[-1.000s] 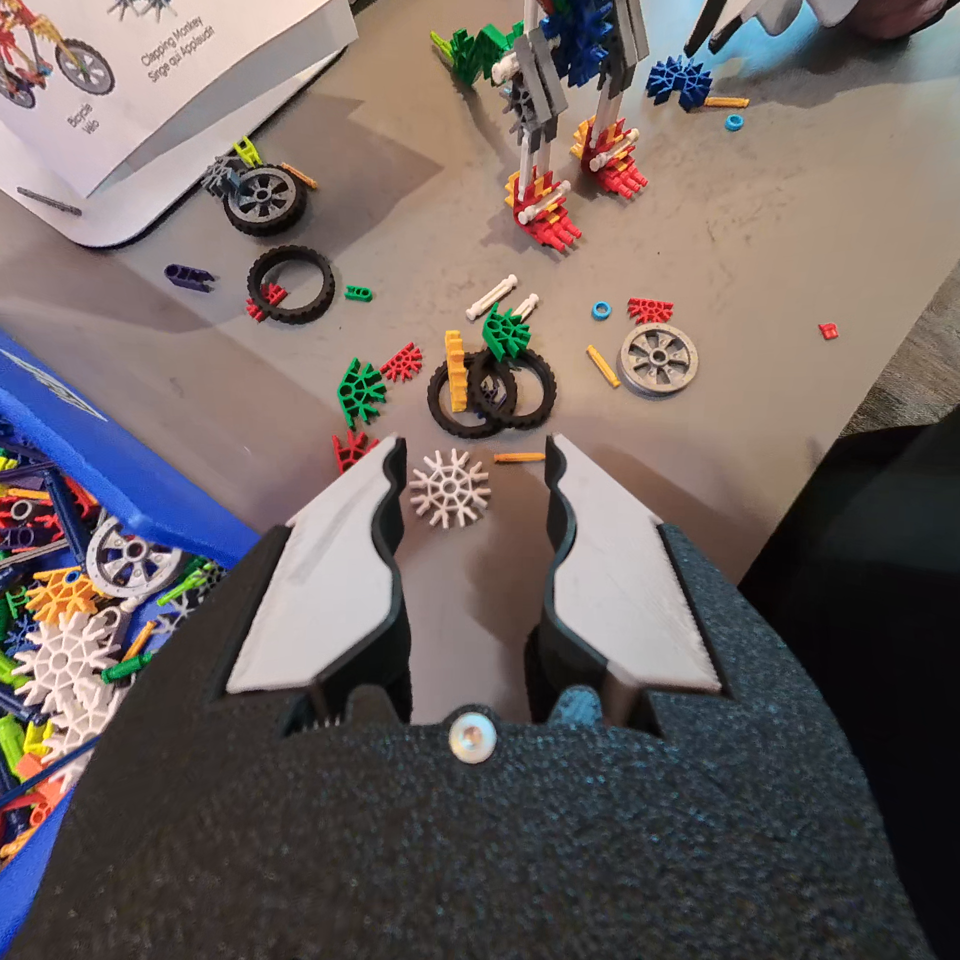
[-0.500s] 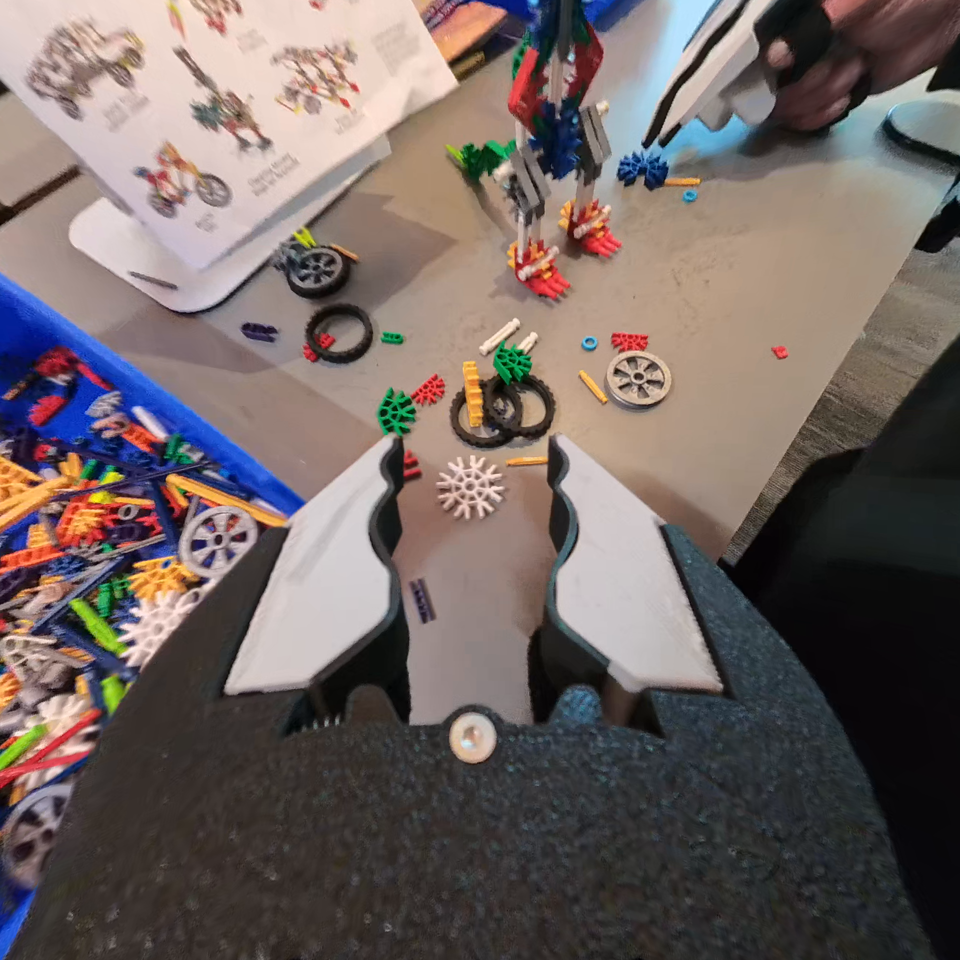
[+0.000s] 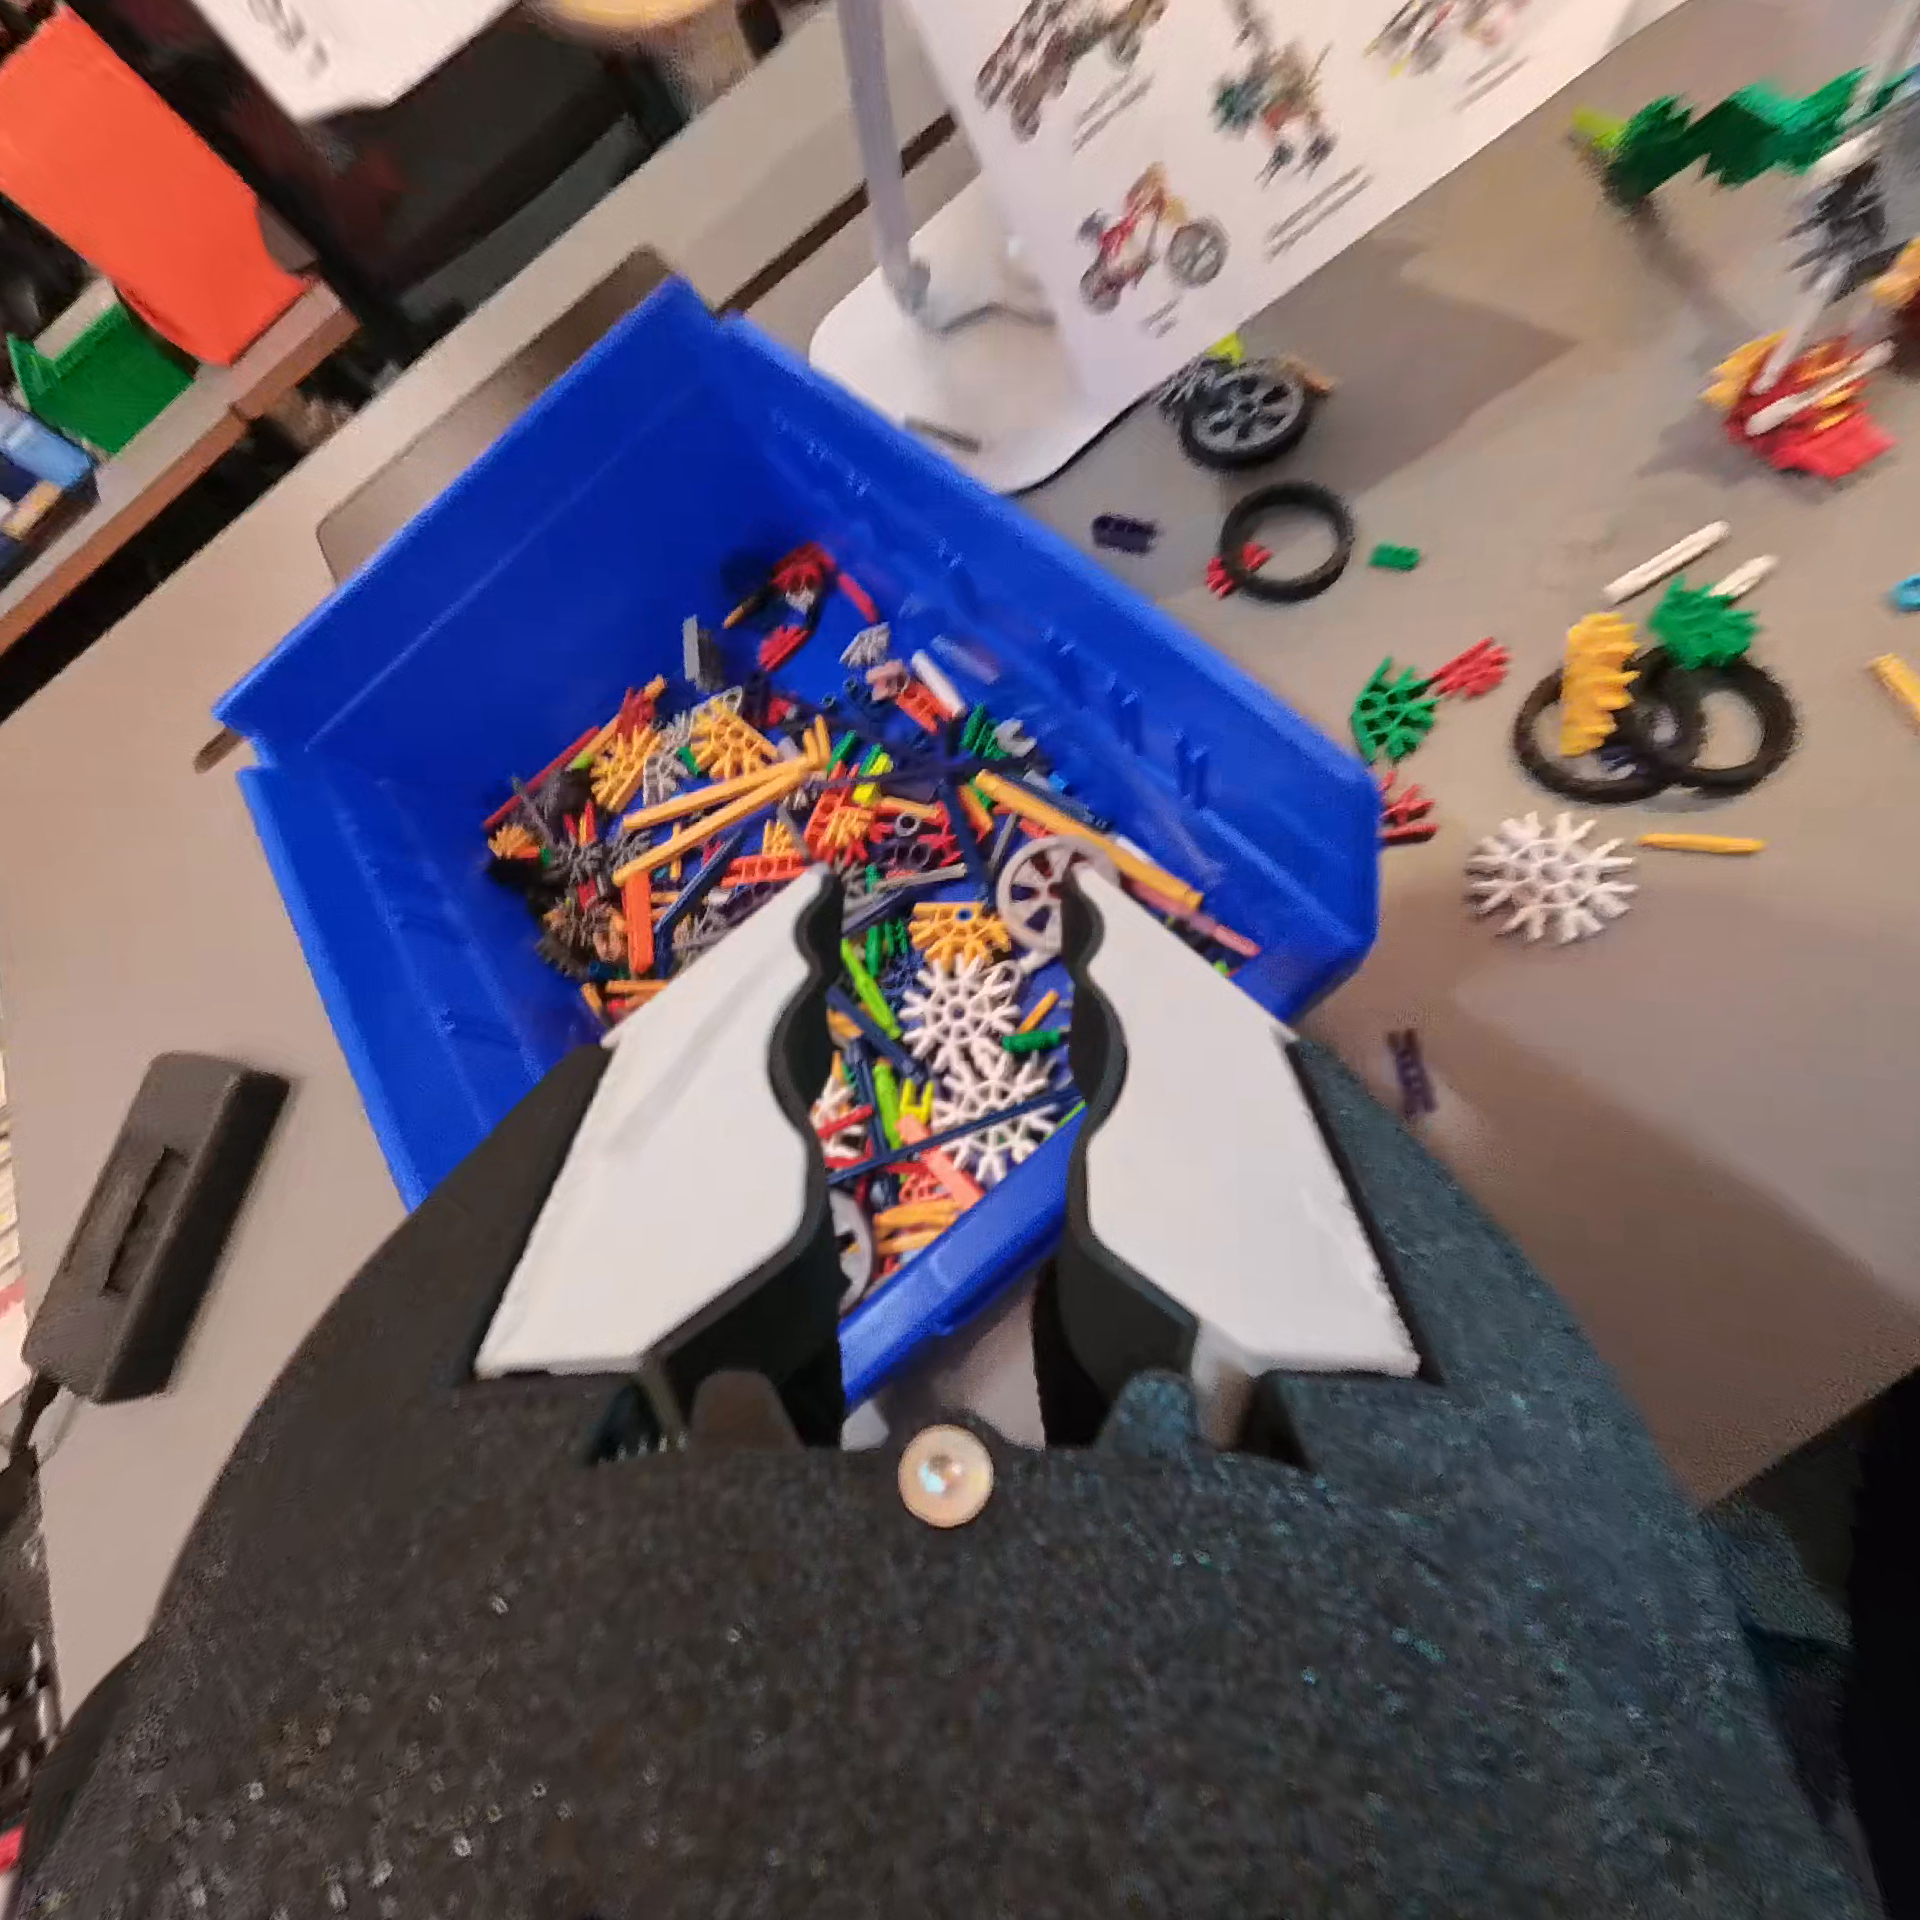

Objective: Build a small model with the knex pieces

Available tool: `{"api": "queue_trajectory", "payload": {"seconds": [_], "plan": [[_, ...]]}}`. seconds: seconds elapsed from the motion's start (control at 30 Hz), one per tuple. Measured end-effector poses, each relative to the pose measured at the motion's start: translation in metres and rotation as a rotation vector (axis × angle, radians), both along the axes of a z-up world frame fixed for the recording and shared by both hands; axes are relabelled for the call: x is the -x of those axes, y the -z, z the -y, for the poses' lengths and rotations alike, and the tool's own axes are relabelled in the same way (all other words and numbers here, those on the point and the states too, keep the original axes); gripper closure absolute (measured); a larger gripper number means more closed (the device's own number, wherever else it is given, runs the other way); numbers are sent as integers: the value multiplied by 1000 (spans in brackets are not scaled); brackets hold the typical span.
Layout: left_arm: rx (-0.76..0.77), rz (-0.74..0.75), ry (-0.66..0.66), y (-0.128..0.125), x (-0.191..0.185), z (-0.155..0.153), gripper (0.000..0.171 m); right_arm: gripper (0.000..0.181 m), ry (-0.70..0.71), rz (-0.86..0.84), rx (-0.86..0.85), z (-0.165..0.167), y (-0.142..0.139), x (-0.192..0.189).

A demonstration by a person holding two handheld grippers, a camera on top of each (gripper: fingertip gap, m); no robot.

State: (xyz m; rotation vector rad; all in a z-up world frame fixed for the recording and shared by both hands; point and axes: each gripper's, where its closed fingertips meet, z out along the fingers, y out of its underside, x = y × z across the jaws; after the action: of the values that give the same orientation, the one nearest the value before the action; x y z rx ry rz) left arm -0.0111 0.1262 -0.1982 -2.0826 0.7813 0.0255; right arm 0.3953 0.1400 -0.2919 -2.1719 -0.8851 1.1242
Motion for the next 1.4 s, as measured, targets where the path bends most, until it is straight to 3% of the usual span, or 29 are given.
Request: {"api": "queue_trajectory", "payload": {"seconds": [0.23, 0.63, 0.87, 1.0, 1.4], "plan": [[117, -48, -54, 32, 23, -21, 132, 165, -3, -1, 6, 0, 0, 0], [220, -112, 33, 72, 4, -78, 152, 165, -2, -3, 21, 0, 1, 0], [361, -156, 75, 103, 7, -87, 156, 165, 2, -8, 21, -1, 0, 0], [388, -140, 104, 108, 3, -86, 164, 165, 2, -12, 23, -1, 0, 0], [373, -117, 102, 107, 1, -90, 164, 165, 0, -19, 29, -1, -1, 0]]}}
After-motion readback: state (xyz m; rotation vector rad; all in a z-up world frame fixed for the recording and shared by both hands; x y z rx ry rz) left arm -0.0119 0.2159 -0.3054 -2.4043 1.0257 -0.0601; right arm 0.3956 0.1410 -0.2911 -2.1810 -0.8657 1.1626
